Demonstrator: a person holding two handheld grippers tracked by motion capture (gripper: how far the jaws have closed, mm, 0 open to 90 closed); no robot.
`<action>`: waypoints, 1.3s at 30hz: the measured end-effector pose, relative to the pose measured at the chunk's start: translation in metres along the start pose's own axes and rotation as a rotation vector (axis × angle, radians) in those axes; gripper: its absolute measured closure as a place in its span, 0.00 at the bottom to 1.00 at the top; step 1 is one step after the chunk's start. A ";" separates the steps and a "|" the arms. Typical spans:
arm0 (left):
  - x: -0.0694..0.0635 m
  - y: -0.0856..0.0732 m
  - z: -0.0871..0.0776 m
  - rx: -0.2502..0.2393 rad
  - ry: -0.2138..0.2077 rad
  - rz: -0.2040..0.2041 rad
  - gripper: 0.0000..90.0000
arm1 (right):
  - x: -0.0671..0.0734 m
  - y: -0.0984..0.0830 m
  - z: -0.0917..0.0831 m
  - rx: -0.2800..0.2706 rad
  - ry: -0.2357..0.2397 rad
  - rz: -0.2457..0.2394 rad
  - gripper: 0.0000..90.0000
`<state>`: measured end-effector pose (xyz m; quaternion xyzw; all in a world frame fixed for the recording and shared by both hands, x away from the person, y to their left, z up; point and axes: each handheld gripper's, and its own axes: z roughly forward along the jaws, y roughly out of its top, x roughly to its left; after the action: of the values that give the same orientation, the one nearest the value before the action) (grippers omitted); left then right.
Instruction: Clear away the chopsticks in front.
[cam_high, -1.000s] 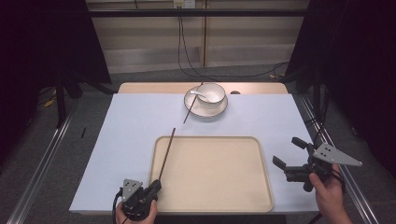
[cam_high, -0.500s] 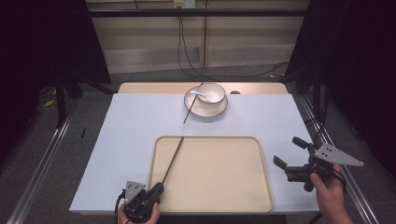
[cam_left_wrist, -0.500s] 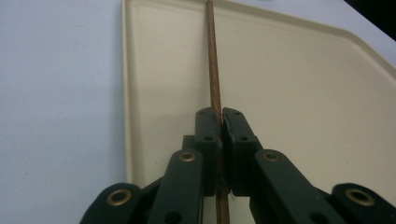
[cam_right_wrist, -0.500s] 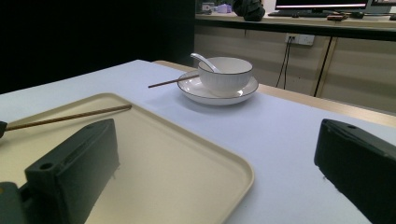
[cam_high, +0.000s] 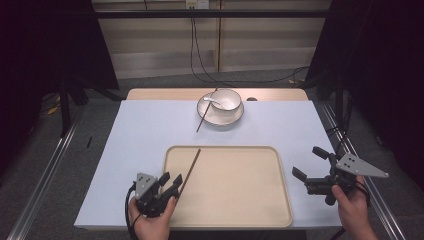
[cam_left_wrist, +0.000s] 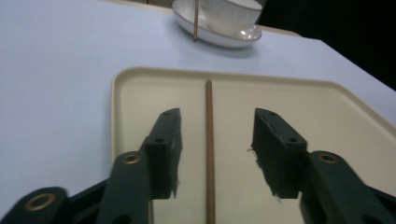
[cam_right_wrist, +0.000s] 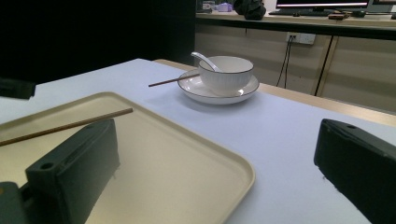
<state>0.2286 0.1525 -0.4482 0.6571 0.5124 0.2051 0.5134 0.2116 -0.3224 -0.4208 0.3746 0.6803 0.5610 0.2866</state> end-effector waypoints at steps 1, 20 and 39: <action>0.001 0.004 0.004 -0.006 -0.002 0.002 0.48 | 0.000 0.000 0.000 0.001 0.002 -0.002 0.00; 0.019 0.068 0.103 0.009 -0.071 0.050 0.30 | -0.001 0.000 0.000 -0.001 0.011 0.002 0.00; 0.022 0.100 0.200 0.115 -0.070 0.119 0.33 | -0.003 0.001 -0.001 -0.006 0.010 0.017 0.00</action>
<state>0.4421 0.0843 -0.4431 0.7217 0.4649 0.1824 0.4794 0.2122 -0.3250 -0.4198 0.3767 0.6770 0.5671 0.2796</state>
